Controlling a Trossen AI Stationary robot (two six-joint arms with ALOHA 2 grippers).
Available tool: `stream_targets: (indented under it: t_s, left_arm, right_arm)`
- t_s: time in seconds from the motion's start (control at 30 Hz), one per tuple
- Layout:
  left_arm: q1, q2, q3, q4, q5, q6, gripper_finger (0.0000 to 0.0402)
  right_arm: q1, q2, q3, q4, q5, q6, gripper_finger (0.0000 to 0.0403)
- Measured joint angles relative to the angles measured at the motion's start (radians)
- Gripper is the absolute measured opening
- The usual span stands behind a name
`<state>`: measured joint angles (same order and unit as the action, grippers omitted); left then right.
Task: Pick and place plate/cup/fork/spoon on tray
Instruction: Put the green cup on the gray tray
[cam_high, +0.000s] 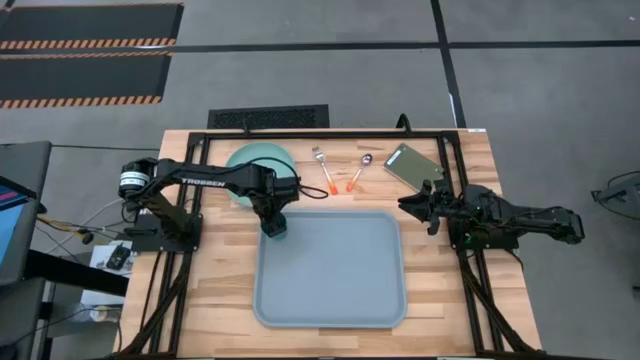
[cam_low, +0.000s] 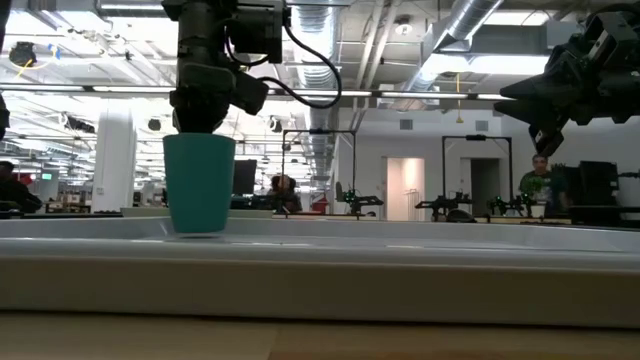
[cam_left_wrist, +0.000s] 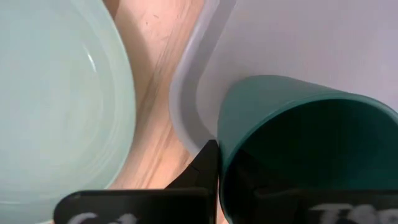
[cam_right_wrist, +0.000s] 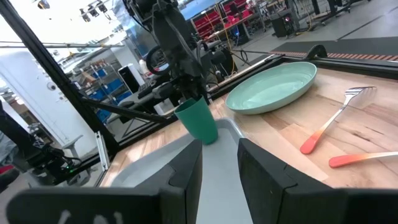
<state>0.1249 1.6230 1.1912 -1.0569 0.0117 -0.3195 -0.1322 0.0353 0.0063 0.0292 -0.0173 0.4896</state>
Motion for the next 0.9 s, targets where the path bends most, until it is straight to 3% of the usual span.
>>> stream_targets:
  t_s: [0.9]
  left_arm:
    - [0.001, -0.002, 0.0, 0.036, -0.024, 0.017, 0.0]
  right_arm:
    - [0.0, 0.0, 0.0, 0.0, 0.0, 0.0, 0.0129]
